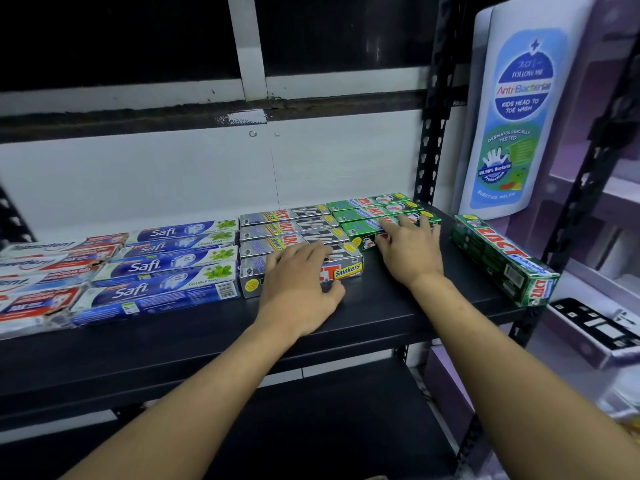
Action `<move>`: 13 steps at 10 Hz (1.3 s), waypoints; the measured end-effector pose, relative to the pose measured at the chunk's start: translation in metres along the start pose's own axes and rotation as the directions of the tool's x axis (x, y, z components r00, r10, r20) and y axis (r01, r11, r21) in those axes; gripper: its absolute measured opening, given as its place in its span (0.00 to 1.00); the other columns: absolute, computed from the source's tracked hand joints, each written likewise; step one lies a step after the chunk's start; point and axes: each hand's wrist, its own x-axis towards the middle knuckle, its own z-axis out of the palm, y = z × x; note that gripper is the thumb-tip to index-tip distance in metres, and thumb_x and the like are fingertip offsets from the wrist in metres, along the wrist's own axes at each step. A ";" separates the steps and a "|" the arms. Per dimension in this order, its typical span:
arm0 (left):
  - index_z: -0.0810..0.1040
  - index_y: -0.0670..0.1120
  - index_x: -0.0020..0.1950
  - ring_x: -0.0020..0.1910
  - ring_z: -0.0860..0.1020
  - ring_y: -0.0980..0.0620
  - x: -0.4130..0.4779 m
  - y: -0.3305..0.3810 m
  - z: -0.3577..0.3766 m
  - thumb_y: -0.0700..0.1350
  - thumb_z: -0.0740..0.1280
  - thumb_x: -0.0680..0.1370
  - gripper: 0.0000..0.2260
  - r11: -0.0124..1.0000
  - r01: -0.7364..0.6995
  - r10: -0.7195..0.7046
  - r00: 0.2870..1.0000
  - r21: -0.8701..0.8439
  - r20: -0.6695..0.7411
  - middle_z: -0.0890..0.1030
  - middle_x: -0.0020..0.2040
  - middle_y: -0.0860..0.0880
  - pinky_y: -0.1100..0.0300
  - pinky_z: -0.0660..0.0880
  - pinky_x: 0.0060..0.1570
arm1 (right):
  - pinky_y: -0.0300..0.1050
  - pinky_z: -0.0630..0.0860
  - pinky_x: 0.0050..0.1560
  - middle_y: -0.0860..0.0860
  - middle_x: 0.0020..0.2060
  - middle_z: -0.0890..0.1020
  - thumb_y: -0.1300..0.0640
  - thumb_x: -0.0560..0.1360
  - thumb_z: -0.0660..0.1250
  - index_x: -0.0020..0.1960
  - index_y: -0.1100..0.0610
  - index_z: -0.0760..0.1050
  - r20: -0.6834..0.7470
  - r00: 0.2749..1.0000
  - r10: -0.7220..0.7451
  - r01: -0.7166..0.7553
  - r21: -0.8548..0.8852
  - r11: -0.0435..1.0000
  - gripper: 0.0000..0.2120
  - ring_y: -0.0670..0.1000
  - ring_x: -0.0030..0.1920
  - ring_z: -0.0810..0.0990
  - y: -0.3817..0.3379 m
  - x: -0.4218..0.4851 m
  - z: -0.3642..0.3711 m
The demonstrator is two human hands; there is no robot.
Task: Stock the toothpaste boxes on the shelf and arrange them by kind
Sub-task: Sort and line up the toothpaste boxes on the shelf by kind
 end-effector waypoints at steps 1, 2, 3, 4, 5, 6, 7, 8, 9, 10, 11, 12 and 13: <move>0.67 0.56 0.75 0.74 0.63 0.54 0.000 0.000 -0.001 0.60 0.61 0.78 0.25 1.000 0.005 -0.005 1.000 -0.004 -0.001 0.68 0.74 0.57 0.52 0.52 0.74 | 0.67 0.51 0.74 0.54 0.71 0.70 0.46 0.82 0.58 0.73 0.46 0.68 0.006 1.000 0.003 -0.003 0.009 1.000 0.20 0.66 0.74 0.58 -0.001 -0.002 -0.002; 0.67 0.56 0.75 0.74 0.63 0.54 0.000 0.001 -0.002 0.60 0.61 0.78 0.25 1.000 0.008 -0.008 1.000 -0.007 -0.001 0.69 0.74 0.57 0.52 0.52 0.74 | 0.65 0.50 0.75 0.54 0.74 0.67 0.49 0.81 0.59 0.75 0.46 0.65 -0.017 1.000 -0.001 0.002 0.037 0.999 0.22 0.64 0.75 0.58 -0.003 -0.008 -0.010; 0.67 0.55 0.74 0.73 0.64 0.54 -0.001 0.002 -0.003 0.61 0.60 0.78 0.25 1.000 0.004 -0.004 1.000 -0.004 -0.008 0.70 0.73 0.57 0.52 0.53 0.74 | 0.63 0.53 0.75 0.55 0.74 0.68 0.52 0.79 0.61 0.74 0.48 0.68 -0.073 0.997 -0.021 0.023 0.020 1.000 0.23 0.64 0.74 0.61 -0.003 -0.025 -0.022; 0.67 0.55 0.74 0.73 0.65 0.53 -0.001 0.001 -0.003 0.61 0.60 0.78 0.26 1.000 0.005 -0.005 1.000 0.003 -0.012 0.70 0.73 0.56 0.52 0.55 0.73 | 0.62 0.57 0.74 0.56 0.70 0.72 0.55 0.76 0.64 0.69 0.52 0.74 -0.124 0.991 -0.056 0.060 0.029 0.998 0.21 0.66 0.71 0.65 0.004 -0.049 -0.038; 0.68 0.55 0.74 0.72 0.66 0.53 -0.001 0.000 -0.002 0.62 0.60 0.77 0.26 1.000 -0.001 0.001 1.000 0.012 -0.015 0.71 0.72 0.56 0.52 0.56 0.72 | 0.59 0.68 0.67 0.55 0.64 0.78 0.58 0.73 0.67 0.64 0.56 0.78 -0.298 0.950 -0.096 0.102 0.006 0.995 0.19 0.65 0.63 0.71 0.020 -0.070 -0.061; 0.68 0.55 0.73 0.71 0.67 0.53 0.000 0.000 -0.002 0.62 0.61 0.77 0.26 1.000 -0.005 0.005 1.000 0.019 -0.022 0.72 0.71 0.56 0.51 0.57 0.72 | 0.57 0.71 0.62 0.54 0.60 0.81 0.60 0.71 0.68 0.59 0.57 0.80 -0.464 0.883 -0.068 0.087 0.021 0.996 0.16 0.64 0.58 0.74 0.039 -0.092 -0.085; 0.69 0.55 0.72 0.71 0.68 0.52 0.000 0.000 -0.001 0.61 0.62 0.77 0.25 1.000 -0.004 0.005 1.000 0.017 -0.024 0.73 0.71 0.56 0.50 0.57 0.71 | 0.55 0.72 0.60 0.51 0.59 0.82 0.59 0.71 0.69 0.59 0.54 0.80 -0.495 0.868 0.042 -0.022 0.045 0.999 0.16 0.63 0.56 0.76 0.064 -0.113 -0.097; 0.70 0.55 0.72 0.70 0.68 0.51 0.000 0.001 -0.001 0.61 0.62 0.76 0.25 1.000 -0.004 0.004 1.000 0.011 -0.028 0.73 0.70 0.55 0.50 0.57 0.70 | 0.51 0.75 0.51 0.53 0.55 0.83 0.56 0.72 0.69 0.61 0.53 0.79 -0.401 0.892 0.208 -0.165 0.140 0.976 0.17 0.61 0.52 0.79 0.086 -0.130 -0.099; 0.69 0.54 0.72 0.71 0.68 0.51 0.000 0.001 -0.002 0.61 0.62 0.77 0.25 1.000 -0.003 0.003 1.000 0.009 -0.015 0.72 0.71 0.55 0.50 0.57 0.71 | 0.47 0.73 0.43 0.56 0.49 0.85 0.55 0.74 0.70 0.63 0.52 0.78 -0.322 0.900 0.294 -0.218 0.252 0.943 0.17 0.58 0.44 0.80 0.095 -0.144 -0.095; 0.69 0.54 0.73 0.71 0.67 0.51 0.000 0.000 -0.001 0.61 0.62 0.77 0.26 1.000 -0.001 0.001 1.000 0.007 -0.009 0.72 0.72 0.55 0.50 0.57 0.71 | 0.51 0.77 0.52 0.53 0.62 0.81 0.60 0.74 0.71 0.63 0.54 0.79 -0.368 0.901 0.229 -0.142 0.249 0.958 0.18 0.60 0.50 0.83 0.096 -0.154 -0.090; 0.69 0.55 0.72 0.71 0.68 0.51 0.001 -0.001 -0.001 0.61 0.62 0.77 0.25 1.000 -0.003 0.003 1.000 0.005 -0.013 0.73 0.71 0.55 0.50 0.57 0.71 | 0.54 0.79 0.53 0.53 0.65 0.79 0.62 0.73 0.71 0.63 0.56 0.79 -0.405 0.904 0.134 -0.080 0.147 0.986 0.18 0.59 0.55 0.82 0.095 -0.161 -0.087; 0.69 0.55 0.72 0.70 0.68 0.51 0.001 0.000 -0.001 0.61 0.62 0.77 0.25 1.000 -0.002 0.002 1.000 0.004 -0.016 0.73 0.70 0.55 0.50 0.57 0.71 | 0.53 0.79 0.44 0.52 0.64 0.79 0.63 0.73 0.72 0.62 0.57 0.79 -0.448 0.894 -0.003 0.003 -0.002 1.000 0.17 0.60 0.52 0.82 0.084 -0.170 -0.084; 0.69 0.55 0.72 0.70 0.68 0.51 0.001 0.000 -0.001 0.61 0.62 0.77 0.25 1.000 -0.003 0.003 1.000 0.003 -0.019 0.73 0.70 0.55 0.50 0.57 0.71 | 0.51 0.78 0.46 0.50 0.64 0.79 0.63 0.73 0.72 0.63 0.56 0.79 -0.464 0.876 -0.133 0.135 -0.030 0.990 0.18 0.58 0.53 0.81 0.069 -0.177 -0.080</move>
